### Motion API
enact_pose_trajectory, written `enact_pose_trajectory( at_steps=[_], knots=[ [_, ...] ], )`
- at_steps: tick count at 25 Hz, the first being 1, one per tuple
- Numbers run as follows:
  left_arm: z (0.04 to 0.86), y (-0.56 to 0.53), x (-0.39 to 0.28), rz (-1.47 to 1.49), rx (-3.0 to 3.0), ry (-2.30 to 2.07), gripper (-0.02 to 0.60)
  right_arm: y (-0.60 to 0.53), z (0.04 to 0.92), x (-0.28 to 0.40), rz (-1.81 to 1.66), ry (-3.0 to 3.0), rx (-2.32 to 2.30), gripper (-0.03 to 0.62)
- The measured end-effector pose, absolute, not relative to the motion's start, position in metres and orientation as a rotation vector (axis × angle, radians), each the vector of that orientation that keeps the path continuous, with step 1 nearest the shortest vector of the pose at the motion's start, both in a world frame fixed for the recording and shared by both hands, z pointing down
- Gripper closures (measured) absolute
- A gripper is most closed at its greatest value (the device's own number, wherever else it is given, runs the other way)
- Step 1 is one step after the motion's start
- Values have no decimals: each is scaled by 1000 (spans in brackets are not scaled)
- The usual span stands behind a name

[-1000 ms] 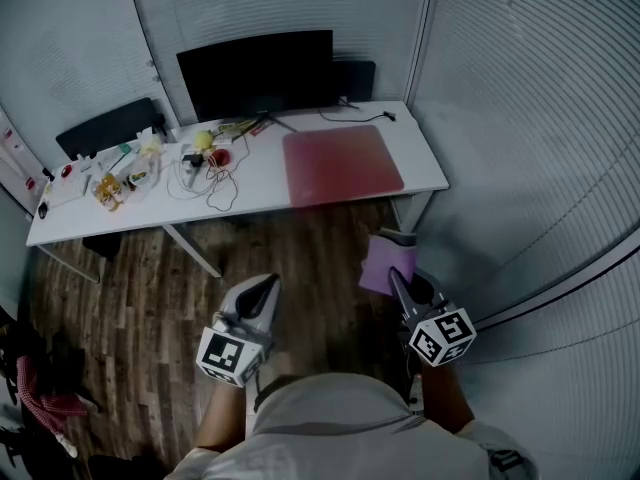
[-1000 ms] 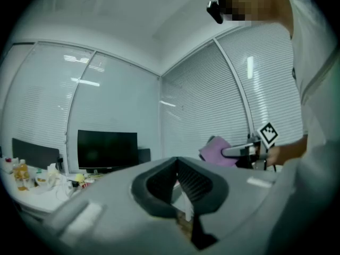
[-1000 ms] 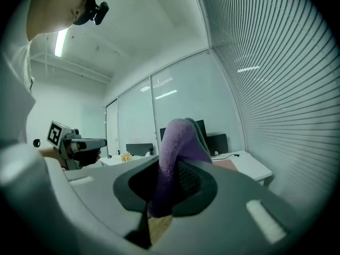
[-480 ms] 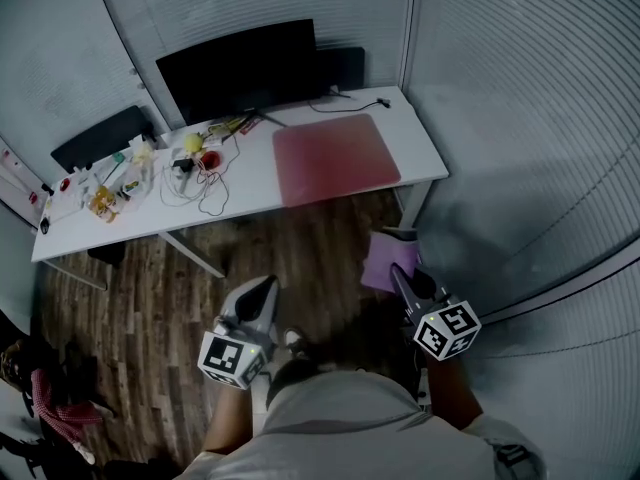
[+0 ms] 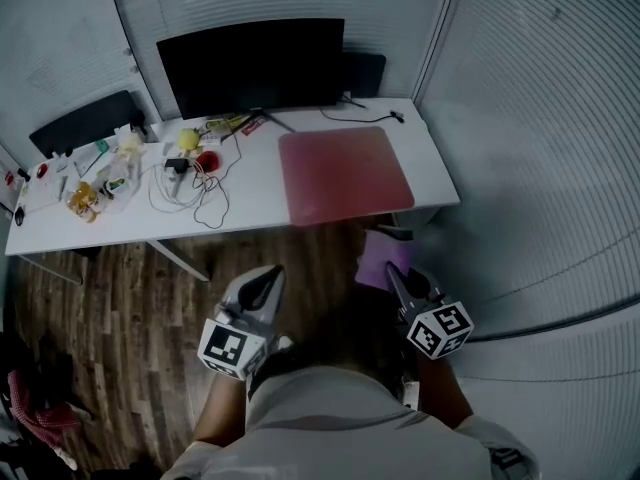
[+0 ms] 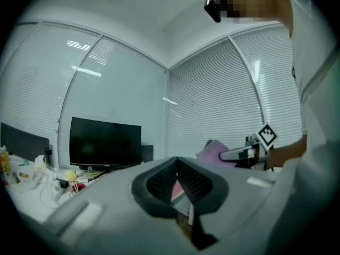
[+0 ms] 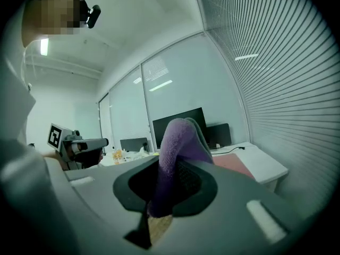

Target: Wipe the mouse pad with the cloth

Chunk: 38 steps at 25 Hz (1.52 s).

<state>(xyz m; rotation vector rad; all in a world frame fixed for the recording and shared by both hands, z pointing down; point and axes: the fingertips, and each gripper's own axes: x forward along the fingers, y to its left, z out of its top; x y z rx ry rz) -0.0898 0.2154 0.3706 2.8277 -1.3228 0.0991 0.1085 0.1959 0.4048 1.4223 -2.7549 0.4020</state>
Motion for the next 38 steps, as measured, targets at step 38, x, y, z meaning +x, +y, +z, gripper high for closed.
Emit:
enact_pose_trajectory(
  at_steps=[38],
  knots=[
    [388,-116,-70,229,2632,-1495,578,-163,462,93,660,-2796,1040,545]
  ],
)
